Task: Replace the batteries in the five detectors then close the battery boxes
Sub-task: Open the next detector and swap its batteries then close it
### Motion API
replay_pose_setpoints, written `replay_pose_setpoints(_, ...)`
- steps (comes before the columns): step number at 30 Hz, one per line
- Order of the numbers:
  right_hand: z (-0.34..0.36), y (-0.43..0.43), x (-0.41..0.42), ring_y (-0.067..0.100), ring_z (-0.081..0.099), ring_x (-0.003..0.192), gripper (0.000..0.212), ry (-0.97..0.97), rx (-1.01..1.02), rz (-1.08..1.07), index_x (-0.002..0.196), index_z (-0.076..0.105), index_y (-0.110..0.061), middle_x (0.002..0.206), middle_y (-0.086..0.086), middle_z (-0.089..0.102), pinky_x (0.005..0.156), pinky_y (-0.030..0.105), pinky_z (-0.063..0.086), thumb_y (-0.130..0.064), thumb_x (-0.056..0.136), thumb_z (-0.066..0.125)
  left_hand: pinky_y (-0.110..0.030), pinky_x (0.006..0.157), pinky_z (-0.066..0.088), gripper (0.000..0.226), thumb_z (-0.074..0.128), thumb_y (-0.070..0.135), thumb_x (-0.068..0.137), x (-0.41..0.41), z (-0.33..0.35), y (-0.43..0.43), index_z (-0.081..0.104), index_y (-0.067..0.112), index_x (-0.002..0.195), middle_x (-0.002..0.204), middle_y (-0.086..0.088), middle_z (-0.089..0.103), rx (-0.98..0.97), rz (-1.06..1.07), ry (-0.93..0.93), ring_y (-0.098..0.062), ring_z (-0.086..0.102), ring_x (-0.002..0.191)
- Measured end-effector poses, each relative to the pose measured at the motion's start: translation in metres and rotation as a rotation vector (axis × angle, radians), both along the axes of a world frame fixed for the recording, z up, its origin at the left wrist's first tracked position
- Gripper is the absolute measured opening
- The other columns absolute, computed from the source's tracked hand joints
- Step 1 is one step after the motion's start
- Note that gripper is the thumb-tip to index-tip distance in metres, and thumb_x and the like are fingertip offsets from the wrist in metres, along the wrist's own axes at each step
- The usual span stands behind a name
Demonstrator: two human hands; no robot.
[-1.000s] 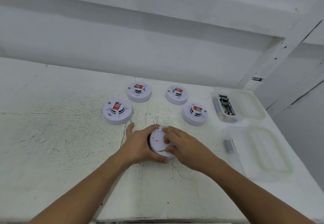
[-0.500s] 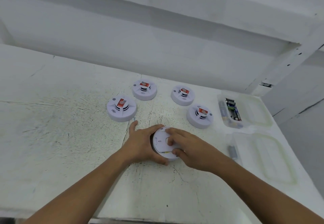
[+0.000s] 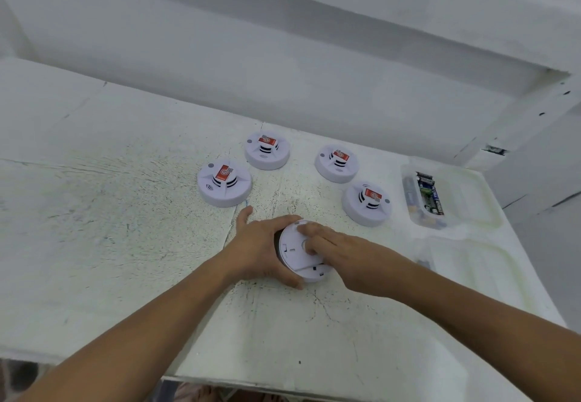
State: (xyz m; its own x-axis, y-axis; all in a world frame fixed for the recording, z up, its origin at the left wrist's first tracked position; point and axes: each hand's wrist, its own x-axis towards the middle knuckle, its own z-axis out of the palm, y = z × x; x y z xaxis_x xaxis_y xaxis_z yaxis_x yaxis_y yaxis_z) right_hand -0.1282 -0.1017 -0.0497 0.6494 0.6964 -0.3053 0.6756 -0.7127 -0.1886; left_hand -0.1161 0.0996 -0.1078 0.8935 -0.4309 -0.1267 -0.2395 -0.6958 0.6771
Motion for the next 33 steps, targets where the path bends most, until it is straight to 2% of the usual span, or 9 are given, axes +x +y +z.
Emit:
replay_pose_setpoints(4, 0.000, -0.001, 0.007, 0.014, 0.035, 0.134, 0.049, 0.044, 0.053, -0.043, 0.126, 0.044, -0.016, 0.158, -0.009, 0.016, 0.082, 0.016, 0.033, 0.010, 0.084, 0.046, -0.040, 0.114, -0.015, 0.120, 0.062, 0.078, 0.031, 0.000, 0.000, 0.000, 0.033, 0.037, 0.140, 0.111, 0.031, 0.049, -0.025, 0.004, 0.000, 0.013, 0.043, 0.107)
replay_pose_setpoints(7, 0.003, 0.000, 0.010, 0.010, 0.038, 0.131, 0.031, 0.120, 0.193, -0.145, 0.115, 0.056, -0.015, 0.146, -0.010, 0.040, 0.101, 0.021, 0.035, -0.002, 0.087, 0.052, -0.038, 0.113, -0.016, 0.117, 0.067, 0.076, 0.033, -0.002, -0.003, -0.001, 0.035, 0.037, 0.139, 0.112, 0.030, 0.053, -0.056, 0.028, -0.014, 0.014, 0.043, 0.107)
replay_pose_setpoints(10, 0.008, 0.006, 0.011, 0.008, 0.048, 0.114, 0.027, 0.143, 0.275, -0.259, 0.110, 0.059, -0.020, 0.130, -0.009, 0.054, 0.096, 0.025, 0.041, -0.018, 0.084, 0.064, -0.037, 0.114, -0.015, 0.115, 0.068, 0.076, 0.034, -0.005, -0.004, -0.002, 0.037, 0.036, 0.137, 0.111, 0.030, 0.055, -0.072, 0.050, -0.040, 0.013, 0.046, 0.112)
replay_pose_setpoints(21, 0.004, 0.023, -0.005, 0.018, 0.044, 0.095, 0.043, 0.058, 0.419, -0.365, 0.093, 0.038, -0.032, 0.103, -0.006, 0.036, 0.076, 0.027, 0.044, -0.007, 0.074, 0.068, -0.037, 0.114, -0.005, 0.083, 0.076, 0.071, 0.038, -0.009, -0.003, -0.004, 0.041, 0.052, 0.111, 0.096, 0.033, 0.061, -0.078, 0.053, -0.092, 0.018, 0.052, 0.097)
replay_pose_setpoints(24, 0.001, 0.018, -0.009, 0.015, 0.044, 0.084, 0.044, 0.082, 0.646, -0.598, 0.088, 0.039, -0.031, 0.094, -0.003, 0.038, 0.066, 0.019, 0.039, -0.007, 0.072, 0.073, -0.039, 0.115, -0.006, 0.094, 0.077, 0.071, 0.038, -0.009, -0.005, -0.005, 0.044, 0.047, 0.122, 0.102, 0.035, 0.059, -0.084, 0.067, -0.088, 0.022, 0.047, 0.099)
replay_pose_setpoints(27, -0.004, 0.005, -0.012, 0.023, 0.055, 0.086, 0.042, 0.292, 1.079, -1.029, 0.086, 0.046, -0.030, 0.101, 0.011, 0.054, 0.065, 0.034, 0.050, -0.004, 0.072, 0.076, -0.037, 0.114, -0.009, 0.101, 0.074, 0.075, 0.036, -0.010, -0.003, -0.006, 0.042, 0.045, 0.127, 0.104, 0.041, 0.052, -0.077, 0.083, -0.069, 0.031, 0.034, 0.099)
replay_pose_setpoints(29, -0.013, -0.007, -0.016, 0.028, 0.057, 0.092, 0.040, 0.332, 1.249, -1.236, 0.089, 0.049, -0.027, 0.114, 0.013, 0.055, 0.061, 0.032, 0.049, 0.001, 0.074, 0.073, -0.036, 0.114, -0.010, 0.105, 0.075, 0.074, 0.036, -0.012, -0.001, -0.008, 0.040, 0.044, 0.131, 0.102, 0.045, 0.045, -0.061, 0.091, -0.067, 0.034, 0.027, 0.097)
replay_pose_setpoints(31, -0.024, -0.016, -0.021, 0.021, 0.056, 0.086, 0.037, 0.190, 1.157, -1.301, 0.094, 0.053, -0.027, 0.115, 0.012, 0.053, 0.059, 0.026, 0.048, 0.001, 0.077, 0.070, -0.037, 0.115, -0.011, 0.103, 0.080, 0.070, 0.040, -0.014, 0.001, -0.009, 0.038, 0.045, 0.131, 0.100, 0.047, 0.042, -0.044, 0.098, -0.063, 0.032, 0.026, 0.096)
replay_pose_setpoints(33, -0.031, -0.019, -0.028, 0.013, 0.051, 0.080, 0.038, -0.020, 0.875, -1.281, 0.107, 0.056, -0.028, 0.113, 0.008, 0.040, 0.063, 0.014, 0.044, 0.000, 0.082, 0.063, -0.038, 0.116, -0.011, 0.103, 0.079, 0.071, 0.040, -0.015, 0.001, -0.010, 0.035, 0.047, 0.130, 0.099, 0.049, 0.040, -0.041, 0.096, -0.059, 0.031, 0.029, 0.097)
